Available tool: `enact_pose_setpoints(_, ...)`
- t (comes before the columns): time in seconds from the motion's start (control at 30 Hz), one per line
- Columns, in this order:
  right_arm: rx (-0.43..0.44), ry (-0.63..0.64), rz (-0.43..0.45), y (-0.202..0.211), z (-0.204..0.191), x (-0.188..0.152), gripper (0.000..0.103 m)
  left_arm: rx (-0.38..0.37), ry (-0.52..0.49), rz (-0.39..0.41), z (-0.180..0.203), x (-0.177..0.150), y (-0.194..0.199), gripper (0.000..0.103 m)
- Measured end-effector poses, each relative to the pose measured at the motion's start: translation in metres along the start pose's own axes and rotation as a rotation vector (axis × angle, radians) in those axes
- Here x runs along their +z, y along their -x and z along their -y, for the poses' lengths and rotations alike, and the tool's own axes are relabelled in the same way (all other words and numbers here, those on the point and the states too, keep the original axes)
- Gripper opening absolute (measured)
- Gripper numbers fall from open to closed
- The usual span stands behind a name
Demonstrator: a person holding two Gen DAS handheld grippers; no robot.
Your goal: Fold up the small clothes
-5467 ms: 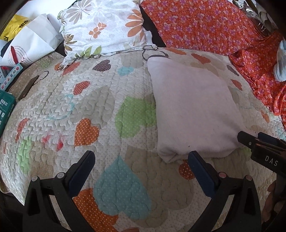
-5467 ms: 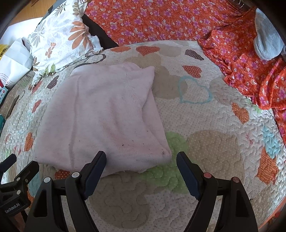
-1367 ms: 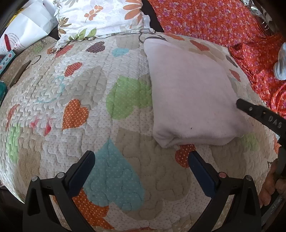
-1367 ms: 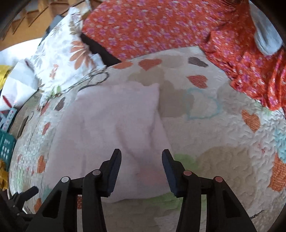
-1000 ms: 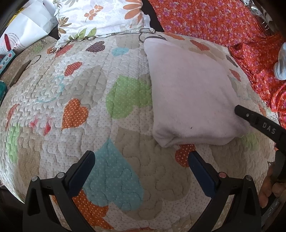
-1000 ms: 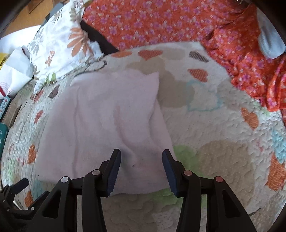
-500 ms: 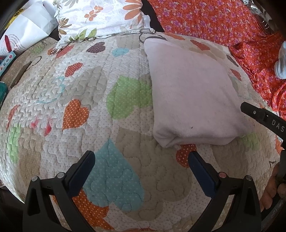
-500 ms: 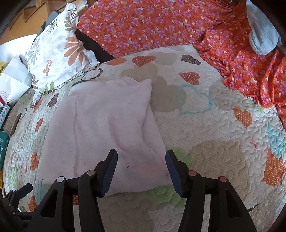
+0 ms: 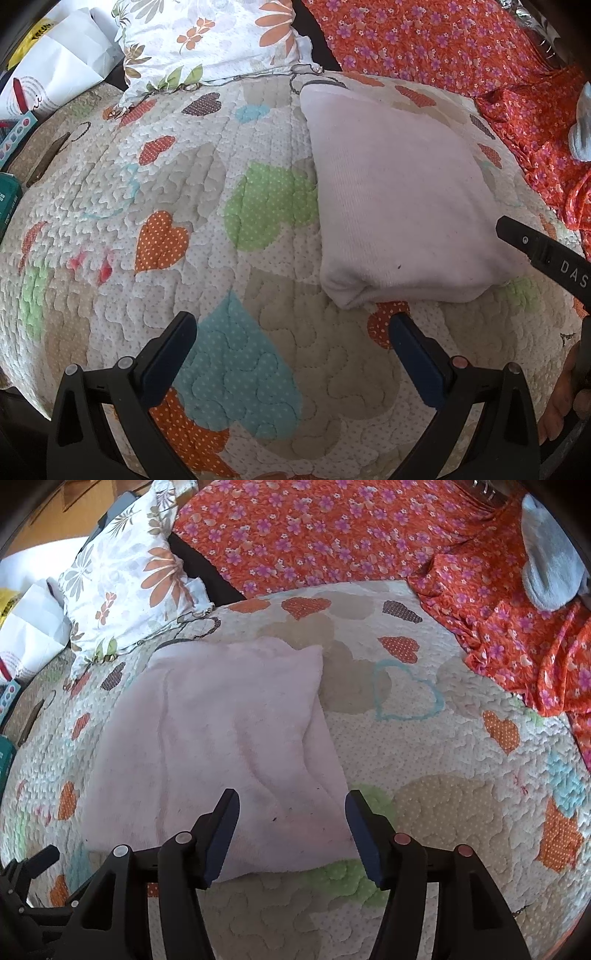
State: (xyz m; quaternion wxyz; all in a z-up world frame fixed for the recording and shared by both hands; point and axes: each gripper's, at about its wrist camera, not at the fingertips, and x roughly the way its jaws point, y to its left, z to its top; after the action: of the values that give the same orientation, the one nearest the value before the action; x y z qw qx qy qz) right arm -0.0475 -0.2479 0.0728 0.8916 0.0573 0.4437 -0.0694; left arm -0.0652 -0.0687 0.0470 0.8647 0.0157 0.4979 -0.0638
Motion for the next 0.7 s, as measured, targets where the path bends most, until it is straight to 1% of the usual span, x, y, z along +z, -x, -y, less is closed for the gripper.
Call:
enact_pose_setpoints(0.3,-0.022,0.064,0.025,0.005,-0.011,-0.002,0.068,-0.004,-0.001,-0.011,0.000,0.000,-0.001,0.103)
enact_pose_setpoints(0.7,-0.022,0.085,0.041,0.009,-0.016,-0.003,0.071,-0.032,0.026,-0.031,-0.005,0.000,-0.007,0.103)
